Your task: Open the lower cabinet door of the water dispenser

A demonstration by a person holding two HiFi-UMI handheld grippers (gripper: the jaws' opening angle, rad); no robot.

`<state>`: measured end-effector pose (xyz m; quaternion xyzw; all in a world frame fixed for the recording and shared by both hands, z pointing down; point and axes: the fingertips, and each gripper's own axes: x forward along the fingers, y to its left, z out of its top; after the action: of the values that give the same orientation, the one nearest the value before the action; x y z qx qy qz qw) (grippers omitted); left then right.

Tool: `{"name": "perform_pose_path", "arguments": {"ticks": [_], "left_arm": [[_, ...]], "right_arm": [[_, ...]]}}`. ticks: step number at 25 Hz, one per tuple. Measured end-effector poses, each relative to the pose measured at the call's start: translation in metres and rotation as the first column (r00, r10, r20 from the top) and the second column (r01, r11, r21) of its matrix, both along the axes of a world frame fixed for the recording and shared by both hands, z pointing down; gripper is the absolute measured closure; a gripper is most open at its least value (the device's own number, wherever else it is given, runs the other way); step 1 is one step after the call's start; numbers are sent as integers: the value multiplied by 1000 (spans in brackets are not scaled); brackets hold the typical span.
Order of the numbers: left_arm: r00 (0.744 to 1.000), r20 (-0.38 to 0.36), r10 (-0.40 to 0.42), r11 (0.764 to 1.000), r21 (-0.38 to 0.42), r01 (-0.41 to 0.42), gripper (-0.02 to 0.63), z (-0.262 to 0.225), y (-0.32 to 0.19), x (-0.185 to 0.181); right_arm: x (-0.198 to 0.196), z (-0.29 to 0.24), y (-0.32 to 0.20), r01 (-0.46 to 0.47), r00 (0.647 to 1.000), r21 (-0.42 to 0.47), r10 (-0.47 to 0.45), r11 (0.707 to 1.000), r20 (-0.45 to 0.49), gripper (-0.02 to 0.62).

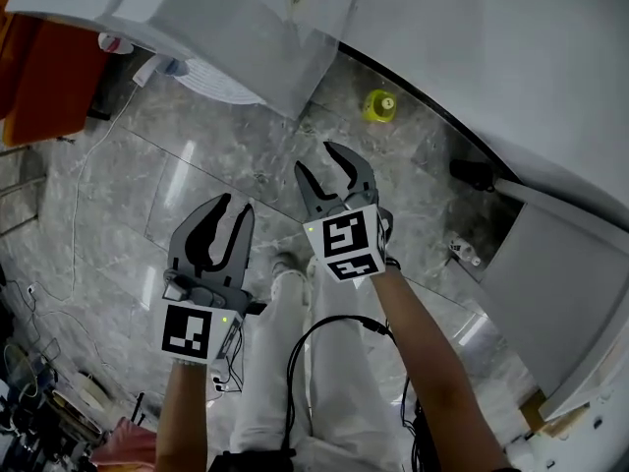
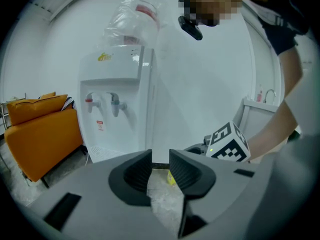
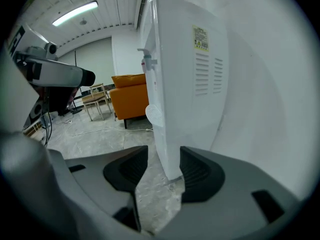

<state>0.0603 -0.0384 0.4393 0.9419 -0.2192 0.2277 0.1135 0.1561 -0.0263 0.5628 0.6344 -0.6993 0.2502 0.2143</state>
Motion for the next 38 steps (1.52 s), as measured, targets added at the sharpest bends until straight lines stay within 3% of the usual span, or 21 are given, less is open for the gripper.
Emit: {"name": "perform_pose_path", "arguments": {"ticks": [19, 30, 38], "left_arm": [[998, 16, -68, 997, -33, 69, 497, 73, -20, -6], [997, 29, -71, 997, -36, 72, 495, 85, -16, -14], [996, 23, -89, 995, -35, 90, 495, 80, -20, -21]], "right_arm": [[-8, 107, -85, 83, 994, -79, -88, 993, -62, 394], [1, 125, -113, 69, 993, -93, -77, 993, -89, 400], [3, 125, -112, 12, 996, -90, -20, 996, -85, 446]]}}
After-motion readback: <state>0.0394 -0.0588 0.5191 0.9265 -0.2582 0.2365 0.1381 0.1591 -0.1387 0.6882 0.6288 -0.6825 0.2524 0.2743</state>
